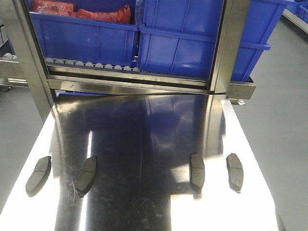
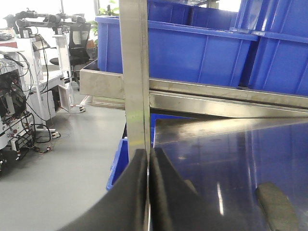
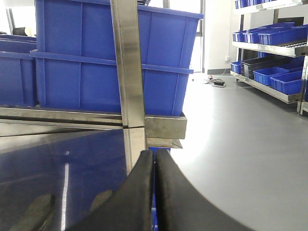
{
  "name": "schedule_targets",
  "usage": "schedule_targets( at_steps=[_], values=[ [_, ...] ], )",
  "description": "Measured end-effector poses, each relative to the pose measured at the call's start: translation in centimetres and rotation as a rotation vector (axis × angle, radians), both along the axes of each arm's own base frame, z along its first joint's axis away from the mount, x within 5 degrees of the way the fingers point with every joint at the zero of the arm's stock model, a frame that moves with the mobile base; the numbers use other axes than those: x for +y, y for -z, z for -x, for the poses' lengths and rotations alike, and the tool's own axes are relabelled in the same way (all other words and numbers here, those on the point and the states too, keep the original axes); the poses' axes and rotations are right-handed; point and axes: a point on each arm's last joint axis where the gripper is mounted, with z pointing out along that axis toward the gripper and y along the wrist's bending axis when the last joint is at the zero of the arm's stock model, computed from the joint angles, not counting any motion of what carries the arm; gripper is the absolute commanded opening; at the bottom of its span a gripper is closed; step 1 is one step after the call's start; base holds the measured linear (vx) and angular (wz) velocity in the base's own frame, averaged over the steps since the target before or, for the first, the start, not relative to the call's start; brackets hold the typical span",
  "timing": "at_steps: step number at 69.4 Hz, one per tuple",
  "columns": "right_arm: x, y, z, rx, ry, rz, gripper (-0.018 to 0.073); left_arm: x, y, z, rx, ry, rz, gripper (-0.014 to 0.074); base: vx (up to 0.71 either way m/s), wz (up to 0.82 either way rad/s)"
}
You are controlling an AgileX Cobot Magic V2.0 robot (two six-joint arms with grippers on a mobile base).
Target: Move and align brake pads A on conveyor
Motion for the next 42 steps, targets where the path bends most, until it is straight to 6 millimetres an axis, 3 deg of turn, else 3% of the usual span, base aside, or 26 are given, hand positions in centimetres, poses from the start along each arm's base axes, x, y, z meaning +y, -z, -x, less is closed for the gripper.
schedule_targets(
  at_steps=[42],
  values=[
    [0.00,0.00,0.00,0.000,0.000,0.000,-0.0011,0.00,0.00,0.00,0.000,0.000,0.000,-0.0006,0.00,0.00]
  ],
)
